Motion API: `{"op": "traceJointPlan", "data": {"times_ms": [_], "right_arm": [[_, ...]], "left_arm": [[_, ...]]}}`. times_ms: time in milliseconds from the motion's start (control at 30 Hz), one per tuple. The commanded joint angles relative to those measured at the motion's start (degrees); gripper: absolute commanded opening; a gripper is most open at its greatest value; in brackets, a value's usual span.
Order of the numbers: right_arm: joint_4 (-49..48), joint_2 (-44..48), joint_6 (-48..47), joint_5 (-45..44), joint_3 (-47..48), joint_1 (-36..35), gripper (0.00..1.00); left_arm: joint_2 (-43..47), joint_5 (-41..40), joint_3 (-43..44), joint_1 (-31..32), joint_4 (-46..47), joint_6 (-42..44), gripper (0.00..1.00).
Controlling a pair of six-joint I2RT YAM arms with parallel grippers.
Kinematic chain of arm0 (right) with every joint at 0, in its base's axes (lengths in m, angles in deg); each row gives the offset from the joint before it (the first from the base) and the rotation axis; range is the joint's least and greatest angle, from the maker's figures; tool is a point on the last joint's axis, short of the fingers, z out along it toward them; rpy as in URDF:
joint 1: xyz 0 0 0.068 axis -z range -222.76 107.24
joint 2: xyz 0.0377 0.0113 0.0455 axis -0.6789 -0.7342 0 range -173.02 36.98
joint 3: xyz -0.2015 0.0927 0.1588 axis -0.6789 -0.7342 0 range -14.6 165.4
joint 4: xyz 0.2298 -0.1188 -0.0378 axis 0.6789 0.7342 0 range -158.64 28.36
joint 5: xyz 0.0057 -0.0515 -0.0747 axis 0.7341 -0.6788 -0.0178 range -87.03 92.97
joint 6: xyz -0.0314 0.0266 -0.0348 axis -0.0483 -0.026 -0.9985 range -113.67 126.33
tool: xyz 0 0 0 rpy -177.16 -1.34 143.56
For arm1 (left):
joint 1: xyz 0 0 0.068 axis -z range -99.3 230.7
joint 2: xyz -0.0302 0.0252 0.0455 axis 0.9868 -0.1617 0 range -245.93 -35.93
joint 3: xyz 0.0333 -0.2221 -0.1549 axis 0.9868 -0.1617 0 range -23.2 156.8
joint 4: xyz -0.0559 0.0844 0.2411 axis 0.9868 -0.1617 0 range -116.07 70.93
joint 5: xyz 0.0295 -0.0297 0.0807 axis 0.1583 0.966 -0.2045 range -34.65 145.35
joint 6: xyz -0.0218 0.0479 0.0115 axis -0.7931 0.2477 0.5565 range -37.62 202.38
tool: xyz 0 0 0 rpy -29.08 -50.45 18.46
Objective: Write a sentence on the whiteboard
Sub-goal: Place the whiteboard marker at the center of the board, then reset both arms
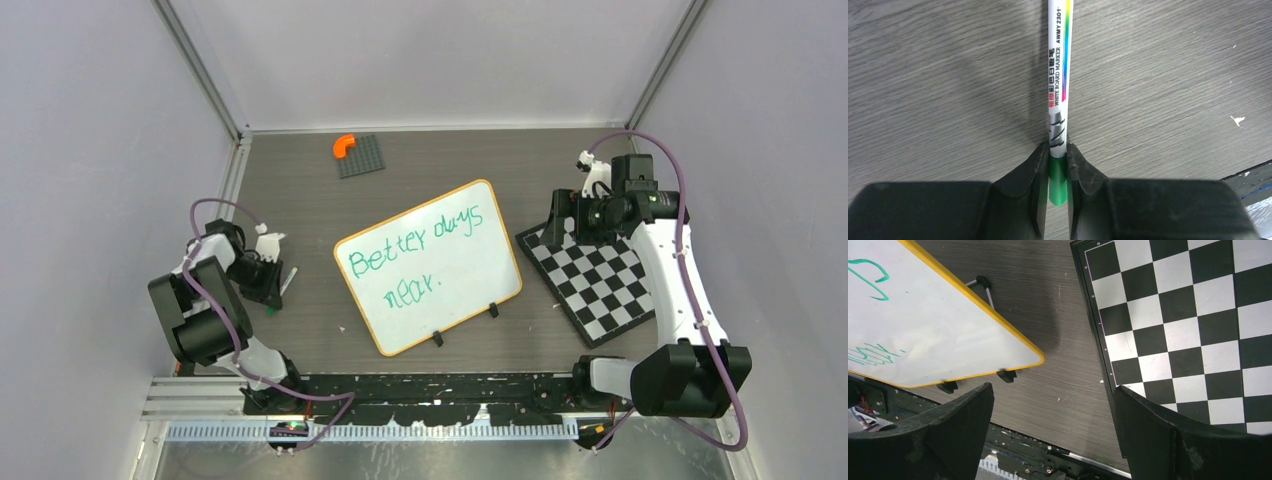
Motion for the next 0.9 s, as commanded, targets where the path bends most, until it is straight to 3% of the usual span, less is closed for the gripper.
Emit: {"op": "traceJointPlan", "data": {"times_ms": [0,200,433,500,600,633,867], "right_arm": [[0.48,-0.10,-2.30,-0.10,1.02,0.51,0.93],[2.44,0.09,-4.06,0.12,1.09,0.91,0.93],[4.54,-0.96,-5.26,-1.02,2.93,0.91,0.94],[4.92,-1.09,-5.27,-1.32,4.01,0.89,0.94],[5.02,-1.32,-5.12,-1.82,6.13,1.14,0.94],[4.99,-1.55,-4.99,-2.16,7.27,1.32,0.94],[4.95,-5.25,-4.72,-2.83,18.80,3.76,0.94]], "left_arm": [[-1.76,-1.70,-1.09,-0.29,2.43,2.88,0.21],[-1.46,-2.44,-3.11,-0.26,3.55,4.31,0.34],[1.66,-1.56,1.91,-0.23,-0.90,4.30,0.67],[2.41,-0.39,5.80,-0.22,-4.12,4.10,0.80],[2.58,2.26,13.55,-0.27,-9.64,3.17,0.87],[2.59,3.68,16.19,-0.25,-11.44,2.85,0.98],[-2.49,12.03,39.86,-0.10,-22.45,-2.94,1.00]]}}
